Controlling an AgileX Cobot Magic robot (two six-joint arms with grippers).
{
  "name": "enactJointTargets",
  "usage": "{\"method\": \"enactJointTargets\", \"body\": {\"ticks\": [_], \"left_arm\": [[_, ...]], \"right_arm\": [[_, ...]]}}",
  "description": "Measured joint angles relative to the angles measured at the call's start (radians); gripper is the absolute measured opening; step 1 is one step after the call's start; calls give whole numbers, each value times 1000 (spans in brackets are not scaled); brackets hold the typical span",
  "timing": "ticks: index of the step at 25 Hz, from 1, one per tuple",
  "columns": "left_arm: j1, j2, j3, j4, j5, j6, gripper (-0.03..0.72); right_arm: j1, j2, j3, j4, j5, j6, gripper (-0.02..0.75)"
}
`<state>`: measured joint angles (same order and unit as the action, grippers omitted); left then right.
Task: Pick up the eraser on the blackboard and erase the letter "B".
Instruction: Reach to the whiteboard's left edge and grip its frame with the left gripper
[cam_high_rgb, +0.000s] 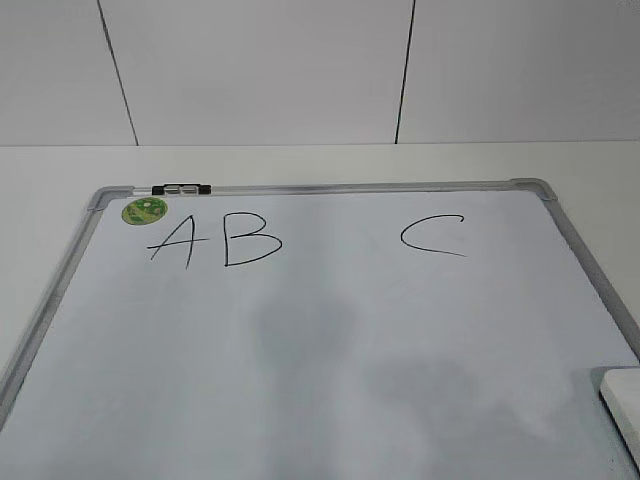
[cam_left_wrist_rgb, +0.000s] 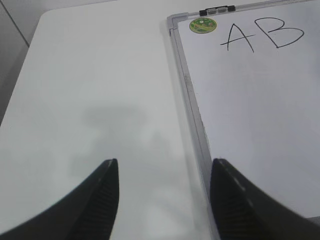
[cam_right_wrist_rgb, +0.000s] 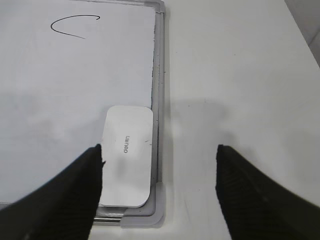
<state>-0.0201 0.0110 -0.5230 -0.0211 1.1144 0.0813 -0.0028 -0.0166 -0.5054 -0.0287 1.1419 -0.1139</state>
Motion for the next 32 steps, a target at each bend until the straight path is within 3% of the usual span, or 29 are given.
{"method": "enactJointTargets", "body": {"ticks": [32], "left_arm": [[0, 0, 0, 0, 0, 0, 433]], "right_arm": [[0, 0, 0, 0, 0, 0, 569]]}}
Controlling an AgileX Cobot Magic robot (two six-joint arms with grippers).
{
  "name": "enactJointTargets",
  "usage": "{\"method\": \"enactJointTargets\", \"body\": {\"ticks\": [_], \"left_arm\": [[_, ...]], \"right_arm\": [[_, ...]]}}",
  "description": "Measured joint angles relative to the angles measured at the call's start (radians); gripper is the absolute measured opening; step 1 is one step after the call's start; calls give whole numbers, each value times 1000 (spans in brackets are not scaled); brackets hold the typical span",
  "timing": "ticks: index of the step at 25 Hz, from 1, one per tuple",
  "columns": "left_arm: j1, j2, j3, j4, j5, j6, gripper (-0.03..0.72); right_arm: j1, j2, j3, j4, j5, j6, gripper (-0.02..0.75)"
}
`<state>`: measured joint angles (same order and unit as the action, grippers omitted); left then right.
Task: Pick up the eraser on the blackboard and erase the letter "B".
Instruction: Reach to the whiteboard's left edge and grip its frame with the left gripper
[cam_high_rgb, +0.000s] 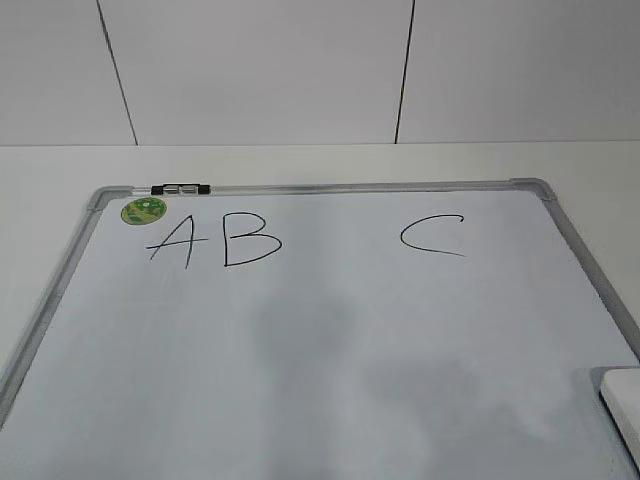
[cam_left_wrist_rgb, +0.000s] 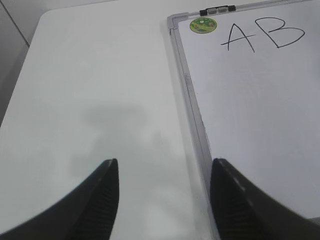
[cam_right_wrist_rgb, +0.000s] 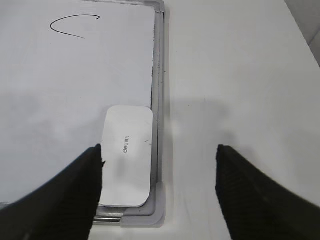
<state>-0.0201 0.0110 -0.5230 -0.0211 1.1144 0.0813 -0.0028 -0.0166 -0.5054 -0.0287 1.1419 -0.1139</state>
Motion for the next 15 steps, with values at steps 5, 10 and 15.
{"method": "enactJointTargets", "body": {"ticks": [5, 10, 15], "left_arm": [[0, 33, -3, 4, 0, 1, 433], [0, 216, -56, -23, 9, 1, 433], [0, 425, -138, -77, 21, 1, 433]], "right_arm": [[0, 28, -4, 0, 10, 18, 569], [0, 161, -9, 1, 16, 51, 569], [0, 312, -74, 2, 59, 83, 569]]}}
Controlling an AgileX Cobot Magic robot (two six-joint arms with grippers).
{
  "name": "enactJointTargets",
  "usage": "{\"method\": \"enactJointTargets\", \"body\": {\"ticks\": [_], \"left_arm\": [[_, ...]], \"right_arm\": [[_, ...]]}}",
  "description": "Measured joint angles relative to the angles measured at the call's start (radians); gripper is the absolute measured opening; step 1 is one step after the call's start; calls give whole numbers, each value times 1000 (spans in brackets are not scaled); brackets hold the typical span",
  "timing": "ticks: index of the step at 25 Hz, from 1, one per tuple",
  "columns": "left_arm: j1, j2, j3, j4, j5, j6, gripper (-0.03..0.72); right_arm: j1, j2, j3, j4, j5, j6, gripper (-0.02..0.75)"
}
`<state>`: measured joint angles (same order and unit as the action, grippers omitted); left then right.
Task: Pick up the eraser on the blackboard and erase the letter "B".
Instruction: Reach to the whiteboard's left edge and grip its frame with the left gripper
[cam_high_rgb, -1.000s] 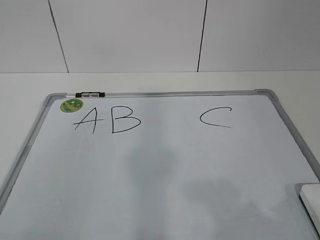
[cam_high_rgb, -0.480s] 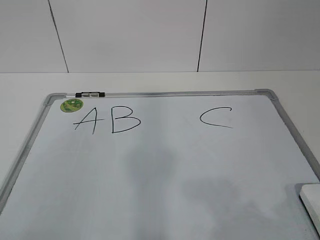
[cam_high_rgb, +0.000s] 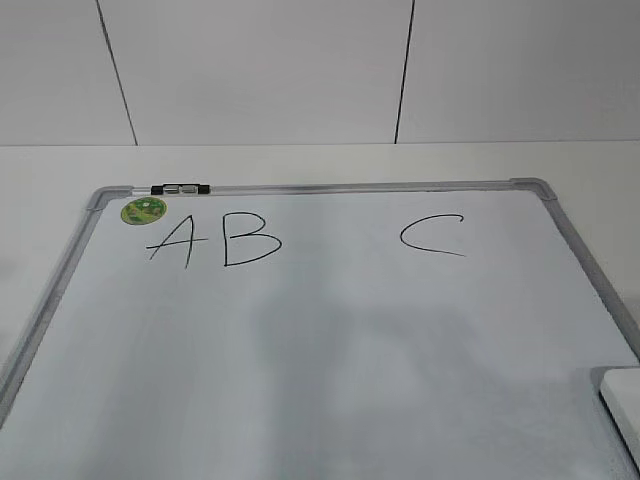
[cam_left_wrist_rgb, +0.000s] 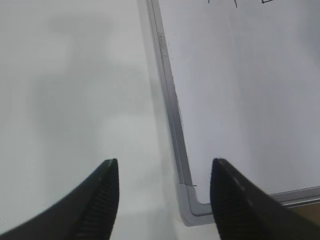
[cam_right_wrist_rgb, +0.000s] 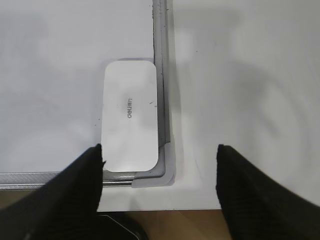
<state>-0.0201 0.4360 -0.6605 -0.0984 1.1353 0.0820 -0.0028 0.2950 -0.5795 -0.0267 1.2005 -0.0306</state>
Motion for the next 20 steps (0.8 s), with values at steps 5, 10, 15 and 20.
{"method": "enactJointTargets", "body": {"ticks": [5, 10, 15, 20], "left_arm": [[0, 196, -88, -34, 0, 0, 433], [0, 408, -184, -38, 15, 0, 433], [0, 634, -297, -38, 27, 0, 427], [0, 834, -392, -35, 31, 0, 391]], "right_arm": [[0, 109, -67, 9, 12, 31, 568], [0, 200, -99, 42, 47, 42, 569], [0, 287, -137, 55, 52, 44, 568], [0, 344, -147, 86, 52, 44, 568]]}}
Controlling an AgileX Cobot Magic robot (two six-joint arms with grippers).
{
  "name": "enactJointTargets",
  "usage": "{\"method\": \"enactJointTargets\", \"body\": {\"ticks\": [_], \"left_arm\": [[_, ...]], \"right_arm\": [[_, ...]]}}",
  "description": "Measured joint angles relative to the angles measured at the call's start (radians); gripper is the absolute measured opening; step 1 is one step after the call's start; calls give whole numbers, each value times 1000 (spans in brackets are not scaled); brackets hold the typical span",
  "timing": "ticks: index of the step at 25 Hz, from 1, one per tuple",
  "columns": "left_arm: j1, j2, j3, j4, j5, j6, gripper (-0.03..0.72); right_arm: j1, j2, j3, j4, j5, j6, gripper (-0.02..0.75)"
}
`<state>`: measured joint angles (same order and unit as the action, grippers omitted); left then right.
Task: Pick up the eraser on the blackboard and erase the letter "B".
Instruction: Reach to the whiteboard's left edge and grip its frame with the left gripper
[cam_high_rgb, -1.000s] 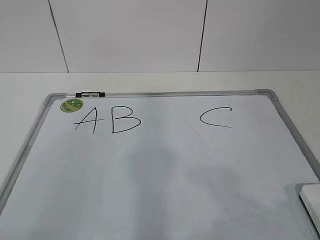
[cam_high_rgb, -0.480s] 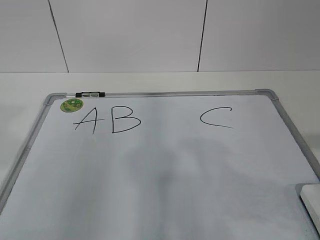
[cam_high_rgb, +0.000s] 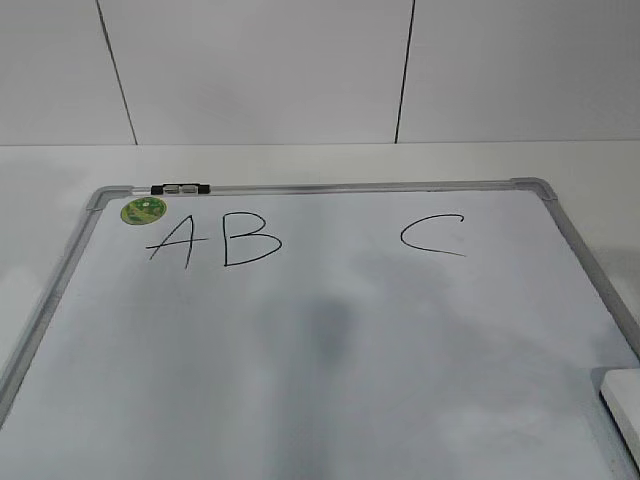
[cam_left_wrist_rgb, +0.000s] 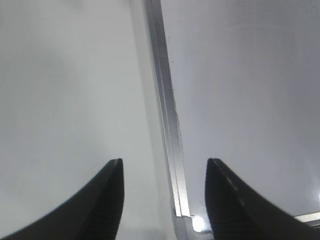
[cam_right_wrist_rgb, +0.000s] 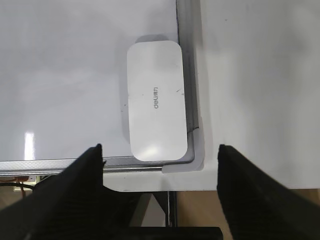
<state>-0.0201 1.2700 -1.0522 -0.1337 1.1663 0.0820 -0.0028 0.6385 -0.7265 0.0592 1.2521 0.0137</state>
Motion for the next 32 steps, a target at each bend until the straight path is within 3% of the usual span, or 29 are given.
{"method": "enactJointTargets", "body": {"ticks": [13, 20, 26, 32], "left_arm": [[0, 356, -61, 11, -116, 0, 385], [-1, 450, -63, 8, -162, 6, 384], [-52, 496, -63, 8, -224, 30, 378], [-61, 546, -65, 8, -263, 32, 368]], "right_arm": [[0, 11, 0, 8, 0, 0, 569], [0, 13, 0, 10, 0, 0, 568], [0, 13, 0, 10, 0, 0, 568], [0, 13, 0, 12, 0, 0, 568]]}}
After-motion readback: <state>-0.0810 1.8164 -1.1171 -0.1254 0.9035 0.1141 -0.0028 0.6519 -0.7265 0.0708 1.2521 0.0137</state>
